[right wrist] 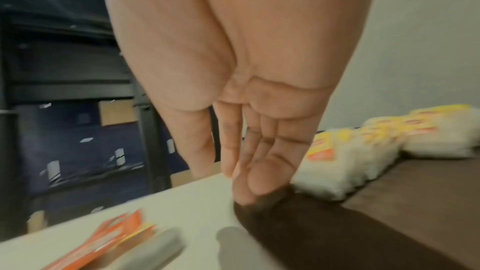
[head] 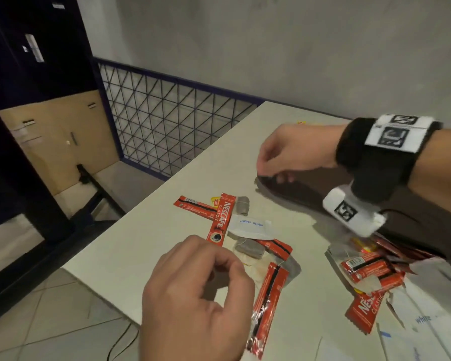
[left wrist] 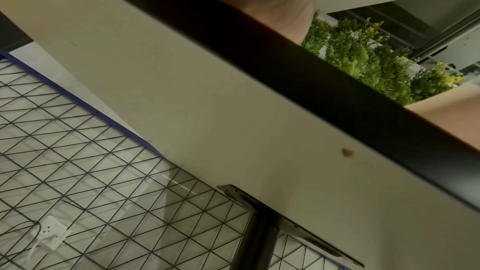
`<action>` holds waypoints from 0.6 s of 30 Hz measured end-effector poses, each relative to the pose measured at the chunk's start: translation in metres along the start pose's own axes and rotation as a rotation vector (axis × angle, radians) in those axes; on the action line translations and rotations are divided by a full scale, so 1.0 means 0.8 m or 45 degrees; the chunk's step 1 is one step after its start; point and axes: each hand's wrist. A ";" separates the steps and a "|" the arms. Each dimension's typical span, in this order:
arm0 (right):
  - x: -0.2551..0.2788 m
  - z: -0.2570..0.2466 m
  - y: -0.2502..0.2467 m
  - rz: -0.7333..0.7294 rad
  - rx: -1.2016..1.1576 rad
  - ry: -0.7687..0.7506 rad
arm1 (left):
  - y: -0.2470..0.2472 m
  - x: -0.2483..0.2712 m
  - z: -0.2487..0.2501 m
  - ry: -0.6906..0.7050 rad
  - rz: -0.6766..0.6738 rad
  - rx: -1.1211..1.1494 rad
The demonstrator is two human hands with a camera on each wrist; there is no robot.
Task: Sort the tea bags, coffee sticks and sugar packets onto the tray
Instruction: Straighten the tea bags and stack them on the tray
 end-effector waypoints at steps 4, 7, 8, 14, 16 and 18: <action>-0.010 -0.039 0.045 -0.162 0.189 -0.027 | -0.001 0.004 -0.003 -0.075 -0.016 -0.003; -0.010 -0.046 0.062 -0.143 0.230 0.000 | -0.001 0.003 -0.003 -0.086 -0.060 -0.008; -0.007 -0.047 0.064 -0.134 0.237 0.012 | -0.001 0.002 -0.003 -0.101 -0.062 -0.002; 0.020 -0.039 0.066 -0.021 0.170 0.149 | -0.005 0.001 0.000 -0.126 -0.062 0.012; 0.031 -0.032 0.059 0.051 0.096 0.174 | -0.005 0.001 0.001 -0.138 -0.083 0.012; 0.044 -0.025 0.051 0.132 -0.040 0.213 | -0.004 0.000 0.000 -0.153 -0.091 0.016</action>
Point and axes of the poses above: each hand's wrist, its own x-axis away from the middle knuckle, its own y-axis out of the palm, z = x × y, and after that the axes turned 5 degrees about -x, right-handed
